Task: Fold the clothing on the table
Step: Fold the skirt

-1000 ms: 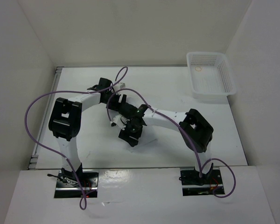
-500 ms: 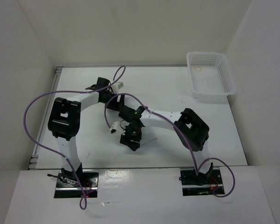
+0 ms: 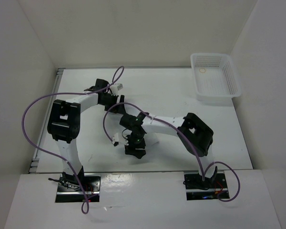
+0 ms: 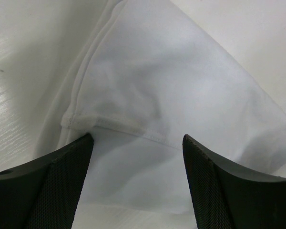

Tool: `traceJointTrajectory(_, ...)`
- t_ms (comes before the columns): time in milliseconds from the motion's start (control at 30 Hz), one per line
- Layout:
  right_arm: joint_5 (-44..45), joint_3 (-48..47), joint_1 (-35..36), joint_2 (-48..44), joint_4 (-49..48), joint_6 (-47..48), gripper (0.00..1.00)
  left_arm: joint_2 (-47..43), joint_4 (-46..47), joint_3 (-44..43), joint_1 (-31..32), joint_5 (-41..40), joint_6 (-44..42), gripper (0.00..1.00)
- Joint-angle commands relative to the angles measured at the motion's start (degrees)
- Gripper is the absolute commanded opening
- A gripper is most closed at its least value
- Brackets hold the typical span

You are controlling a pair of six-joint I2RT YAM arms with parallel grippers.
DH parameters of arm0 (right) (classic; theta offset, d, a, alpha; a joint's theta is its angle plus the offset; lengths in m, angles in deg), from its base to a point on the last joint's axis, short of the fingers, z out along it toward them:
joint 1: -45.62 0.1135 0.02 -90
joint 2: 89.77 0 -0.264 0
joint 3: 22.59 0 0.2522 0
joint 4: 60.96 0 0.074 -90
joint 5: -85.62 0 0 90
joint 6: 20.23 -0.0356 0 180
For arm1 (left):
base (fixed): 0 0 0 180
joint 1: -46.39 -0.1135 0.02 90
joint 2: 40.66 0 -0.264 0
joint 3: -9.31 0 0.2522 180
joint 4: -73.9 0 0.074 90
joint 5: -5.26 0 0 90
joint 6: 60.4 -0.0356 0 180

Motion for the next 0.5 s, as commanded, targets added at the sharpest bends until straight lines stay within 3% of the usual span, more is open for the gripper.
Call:
traceJointTrajectory(0, -4.9, 4.3, 2.7, 2.3, 10.1, 0.5, 0.71, 2.5, -2.4, 1.0, -2.2, -7.5, -1.4, 0.84)
traceJointTrajectory(233, -1.8, 6.0, 2.2, 0.6, 10.1, 1.0, 0.71, 0.8, -4.9, 0.5, -4.3, -9.3, -2.0, 0.84)
traceJointTrajectory(467, -1.3, 5.5, -8.8, -1.6, 9.4, -0.8, 0.72, -1.0, -9.5, 0.0, -7.3, -11.7, -3.8, 0.84)
